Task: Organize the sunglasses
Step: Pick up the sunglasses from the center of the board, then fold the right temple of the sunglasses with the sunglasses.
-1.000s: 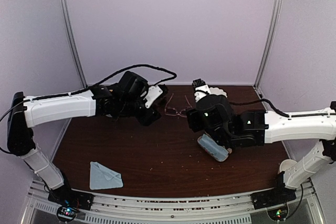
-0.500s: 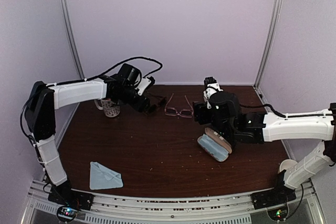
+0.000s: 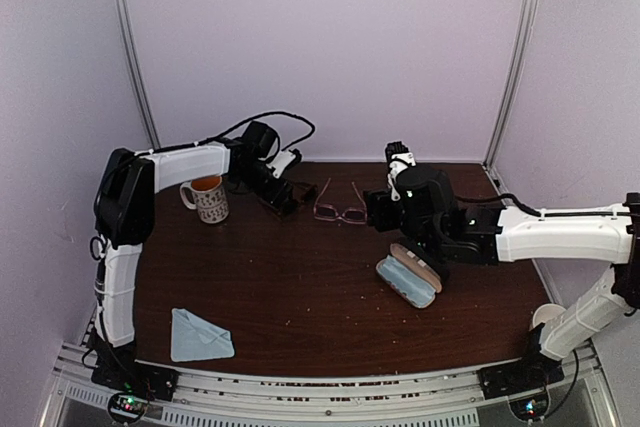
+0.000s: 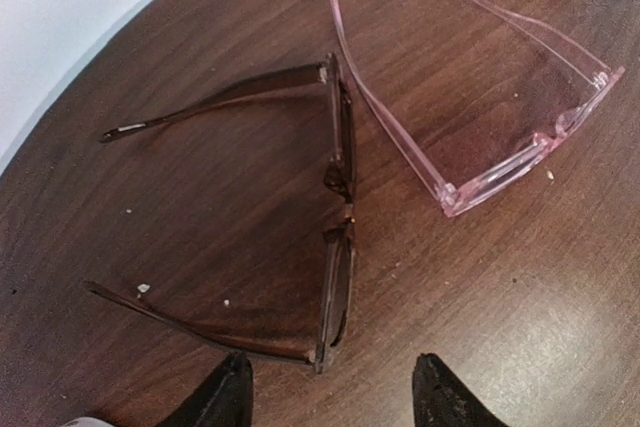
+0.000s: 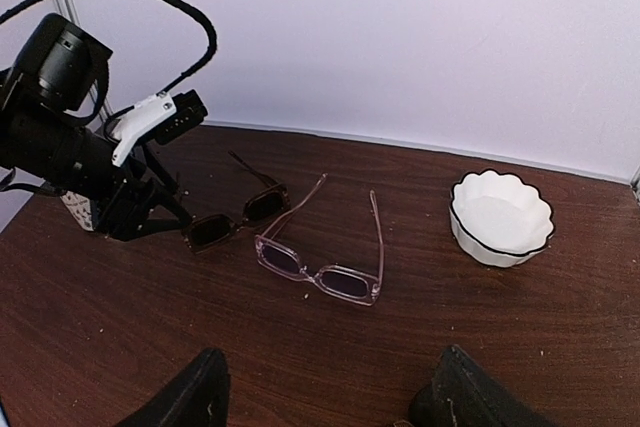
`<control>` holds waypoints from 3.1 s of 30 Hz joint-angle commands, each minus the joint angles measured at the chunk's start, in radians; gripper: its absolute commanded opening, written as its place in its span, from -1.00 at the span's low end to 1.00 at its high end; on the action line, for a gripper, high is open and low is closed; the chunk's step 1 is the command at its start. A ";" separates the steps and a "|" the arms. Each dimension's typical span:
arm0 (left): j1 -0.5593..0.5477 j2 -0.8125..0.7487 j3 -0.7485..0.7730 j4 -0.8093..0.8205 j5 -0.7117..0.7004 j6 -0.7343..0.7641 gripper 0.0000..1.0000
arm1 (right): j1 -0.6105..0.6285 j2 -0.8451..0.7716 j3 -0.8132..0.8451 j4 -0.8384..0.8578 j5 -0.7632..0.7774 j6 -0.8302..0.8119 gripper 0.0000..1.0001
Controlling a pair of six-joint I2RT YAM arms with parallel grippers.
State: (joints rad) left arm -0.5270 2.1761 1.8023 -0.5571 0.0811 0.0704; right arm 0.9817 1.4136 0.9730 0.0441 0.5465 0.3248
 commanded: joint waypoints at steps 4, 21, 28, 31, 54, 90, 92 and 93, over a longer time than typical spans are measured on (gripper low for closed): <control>0.005 0.094 0.118 -0.082 0.045 0.006 0.15 | 0.001 0.025 0.044 -0.037 -0.010 0.007 0.42; 0.026 0.147 0.153 -0.106 0.094 -0.004 -0.03 | -0.001 0.060 0.085 -0.069 -0.017 0.005 0.39; 0.027 0.171 0.170 -0.132 0.114 -0.010 -0.32 | -0.001 0.065 0.092 -0.076 -0.019 0.006 0.39; 0.028 0.176 0.169 -0.132 0.121 -0.014 -0.38 | 0.000 0.066 0.094 -0.077 -0.019 0.005 0.39; 0.027 0.058 0.072 -0.107 0.136 -0.028 -1.00 | 0.000 0.081 0.113 -0.093 -0.023 0.008 0.36; -0.413 -0.796 -0.817 0.261 -0.046 -0.037 -1.00 | 0.047 -0.087 -0.047 -0.032 0.102 -0.018 0.37; -0.438 -0.823 -0.855 0.291 -0.064 -0.047 -1.00 | 0.056 -0.124 -0.074 -0.030 0.132 -0.024 0.37; -0.452 -0.834 -0.870 0.301 -0.088 -0.047 -1.00 | 0.057 -0.150 -0.092 -0.040 0.138 -0.021 0.38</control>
State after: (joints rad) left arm -0.9432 1.3987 0.9791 -0.3954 0.0574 0.0357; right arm 1.0233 1.3437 0.9329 0.0040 0.5961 0.3168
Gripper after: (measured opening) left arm 0.028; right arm 0.687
